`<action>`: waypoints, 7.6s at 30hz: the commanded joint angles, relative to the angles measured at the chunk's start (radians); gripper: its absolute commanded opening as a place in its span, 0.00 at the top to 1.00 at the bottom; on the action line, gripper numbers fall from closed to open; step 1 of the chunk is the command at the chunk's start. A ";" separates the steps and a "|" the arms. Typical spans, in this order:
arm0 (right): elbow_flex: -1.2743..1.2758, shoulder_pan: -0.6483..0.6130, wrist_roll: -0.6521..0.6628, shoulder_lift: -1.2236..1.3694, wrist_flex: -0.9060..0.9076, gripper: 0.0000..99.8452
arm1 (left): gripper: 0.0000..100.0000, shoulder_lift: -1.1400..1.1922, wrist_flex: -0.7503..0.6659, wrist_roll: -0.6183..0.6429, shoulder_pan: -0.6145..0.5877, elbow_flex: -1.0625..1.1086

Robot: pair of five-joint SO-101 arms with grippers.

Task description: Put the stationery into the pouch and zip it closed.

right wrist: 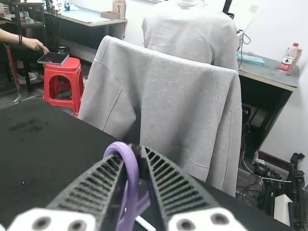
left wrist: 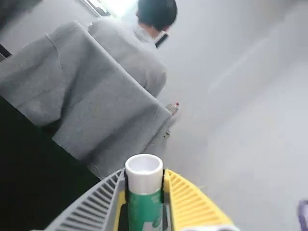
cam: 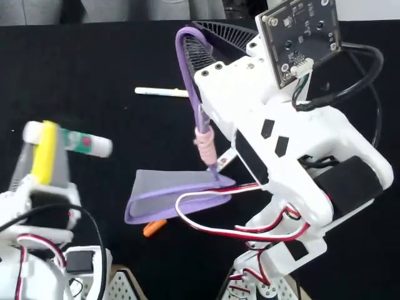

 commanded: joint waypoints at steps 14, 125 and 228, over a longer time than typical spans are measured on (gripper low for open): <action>-0.024 0.014 -0.011 0.061 -0.020 0.99 | 0.97 -0.003 0.164 -0.238 0.591 -0.156; -0.019 0.221 -0.012 0.341 -0.239 0.99 | 0.73 -0.212 -0.213 -1.073 0.642 1.099; -0.025 0.221 -0.011 0.334 -0.232 0.99 | 0.97 -0.187 0.011 -1.022 0.360 0.633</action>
